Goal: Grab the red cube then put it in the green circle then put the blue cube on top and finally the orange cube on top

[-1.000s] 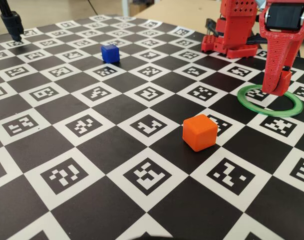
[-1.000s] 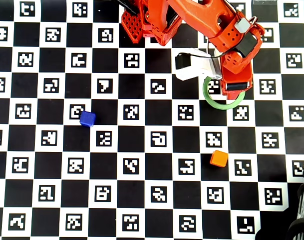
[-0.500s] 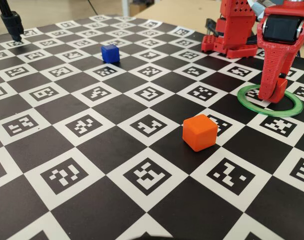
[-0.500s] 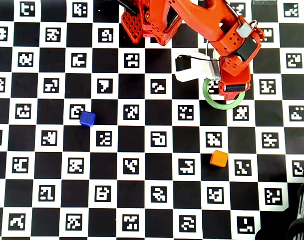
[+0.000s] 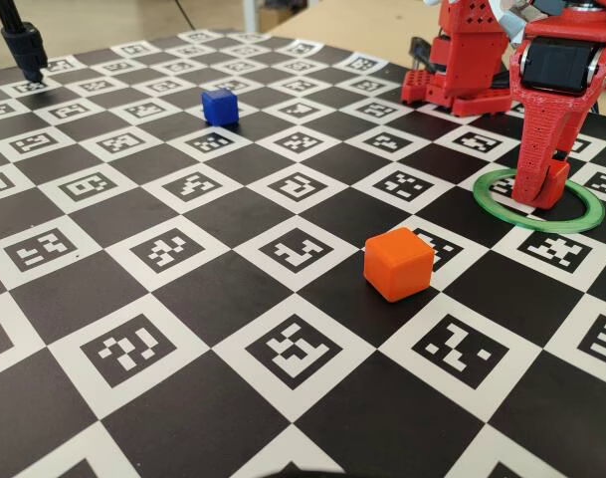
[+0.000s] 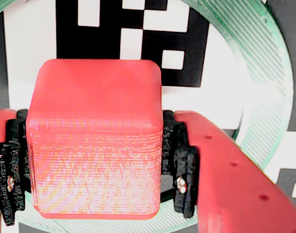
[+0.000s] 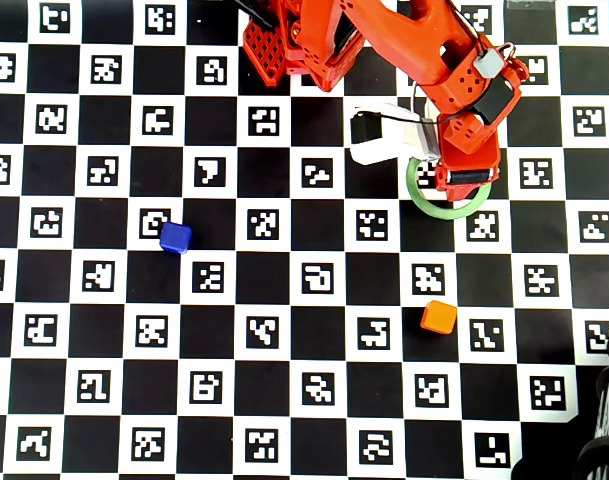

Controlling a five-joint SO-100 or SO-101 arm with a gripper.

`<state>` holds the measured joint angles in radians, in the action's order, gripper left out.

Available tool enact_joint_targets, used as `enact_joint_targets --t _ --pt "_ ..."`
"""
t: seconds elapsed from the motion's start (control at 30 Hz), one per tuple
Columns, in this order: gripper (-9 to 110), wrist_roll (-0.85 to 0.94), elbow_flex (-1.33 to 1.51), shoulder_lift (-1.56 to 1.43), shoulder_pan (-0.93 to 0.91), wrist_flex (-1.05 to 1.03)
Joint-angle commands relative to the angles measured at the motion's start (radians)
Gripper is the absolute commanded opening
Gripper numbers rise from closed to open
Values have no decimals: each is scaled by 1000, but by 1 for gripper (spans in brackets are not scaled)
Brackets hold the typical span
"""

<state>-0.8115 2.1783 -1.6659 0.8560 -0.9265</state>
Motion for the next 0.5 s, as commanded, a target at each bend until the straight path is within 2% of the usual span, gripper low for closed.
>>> enact_joint_targets --t 0.0,0.17,0.47 --pt "1 -3 -6 -12 -8 8" --pt "3 0 -3 -15 -8 9" --pt "19 -26 12 -21 8 2"
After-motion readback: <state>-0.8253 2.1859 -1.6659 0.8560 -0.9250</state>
